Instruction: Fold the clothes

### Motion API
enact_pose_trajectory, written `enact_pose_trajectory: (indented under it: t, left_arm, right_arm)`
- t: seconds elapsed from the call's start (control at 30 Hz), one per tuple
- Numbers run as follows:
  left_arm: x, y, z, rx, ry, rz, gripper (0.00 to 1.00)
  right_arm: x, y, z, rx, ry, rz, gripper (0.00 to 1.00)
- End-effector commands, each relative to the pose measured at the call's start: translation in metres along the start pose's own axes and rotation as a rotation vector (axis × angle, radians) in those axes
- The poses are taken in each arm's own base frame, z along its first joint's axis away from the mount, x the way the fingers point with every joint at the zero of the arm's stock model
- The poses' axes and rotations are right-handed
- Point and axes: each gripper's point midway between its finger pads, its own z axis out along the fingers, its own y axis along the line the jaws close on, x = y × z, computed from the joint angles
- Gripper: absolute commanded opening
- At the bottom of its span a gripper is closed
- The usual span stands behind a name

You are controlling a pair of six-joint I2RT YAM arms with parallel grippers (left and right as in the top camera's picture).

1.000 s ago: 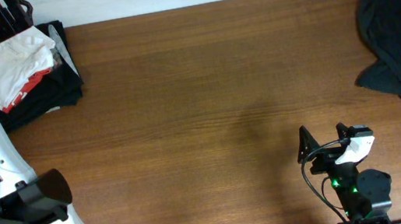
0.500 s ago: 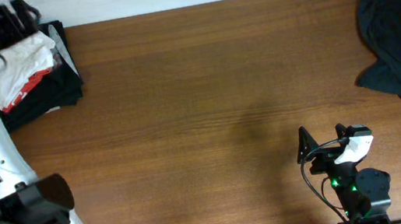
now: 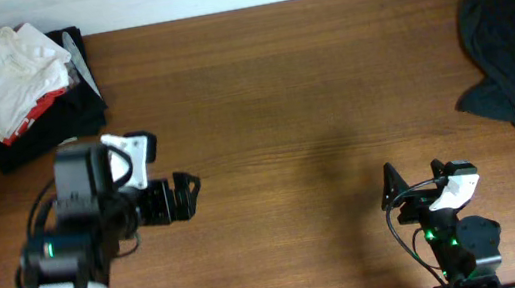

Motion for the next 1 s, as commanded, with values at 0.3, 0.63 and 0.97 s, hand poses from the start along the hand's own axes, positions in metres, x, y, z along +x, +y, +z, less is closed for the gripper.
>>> enact_pose_trajectory:
  t: [0.3,0.63,0.97]
  left_arm:
    - [0.028,0.03,-0.001,-0.051,-0.901,0.239,0.99]
    - [0.05,0.077,0.007,-0.248,-0.924,0.136,0.99]
    - [0.05,0.077,0.007,-0.248,-0.924,0.136,0.99]
  right_arm:
    - [0.003,-0.001,0.0,0.006,0.006,0.004,0.99]
    - [0.003,-0.001,0.0,0.006,0.006,0.004,0.99]
    - [0.003,-0.001,0.0,0.006,0.006,0.004,0.99]
